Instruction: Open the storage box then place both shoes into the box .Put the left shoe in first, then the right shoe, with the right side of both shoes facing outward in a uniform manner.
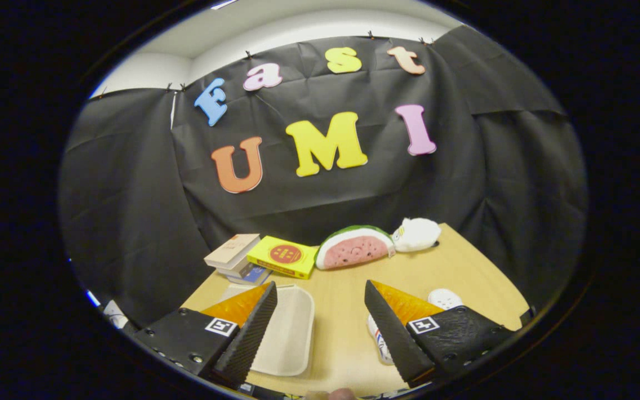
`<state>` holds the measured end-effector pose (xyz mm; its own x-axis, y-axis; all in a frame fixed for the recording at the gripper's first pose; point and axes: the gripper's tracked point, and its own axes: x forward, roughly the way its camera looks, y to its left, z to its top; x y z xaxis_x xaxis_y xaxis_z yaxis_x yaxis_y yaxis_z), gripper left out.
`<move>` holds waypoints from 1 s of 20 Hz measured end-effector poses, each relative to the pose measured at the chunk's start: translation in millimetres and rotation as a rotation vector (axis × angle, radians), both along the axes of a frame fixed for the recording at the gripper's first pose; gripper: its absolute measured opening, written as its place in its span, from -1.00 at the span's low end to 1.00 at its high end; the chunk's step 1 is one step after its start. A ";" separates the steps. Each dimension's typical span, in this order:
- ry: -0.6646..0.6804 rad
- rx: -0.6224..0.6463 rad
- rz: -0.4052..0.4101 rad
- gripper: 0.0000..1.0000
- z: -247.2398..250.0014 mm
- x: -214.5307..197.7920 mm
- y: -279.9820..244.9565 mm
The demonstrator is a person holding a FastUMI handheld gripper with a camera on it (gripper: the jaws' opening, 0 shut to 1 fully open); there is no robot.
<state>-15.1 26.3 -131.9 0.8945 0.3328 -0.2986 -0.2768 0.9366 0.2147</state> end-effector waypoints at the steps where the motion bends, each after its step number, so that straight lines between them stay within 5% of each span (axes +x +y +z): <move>1: 0.026 0.013 0.013 0.91 -9.2 -0.2 3.3; 12: 0.379 0.157 0.186 0.91 -121.6 -3.0 54.9; 20: 0.624 0.394 0.228 0.90 -156.5 -6.7 70.2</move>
<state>-21.8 96.5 -288.4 0.4960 0.6751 -0.5461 -0.1725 0.6929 0.7001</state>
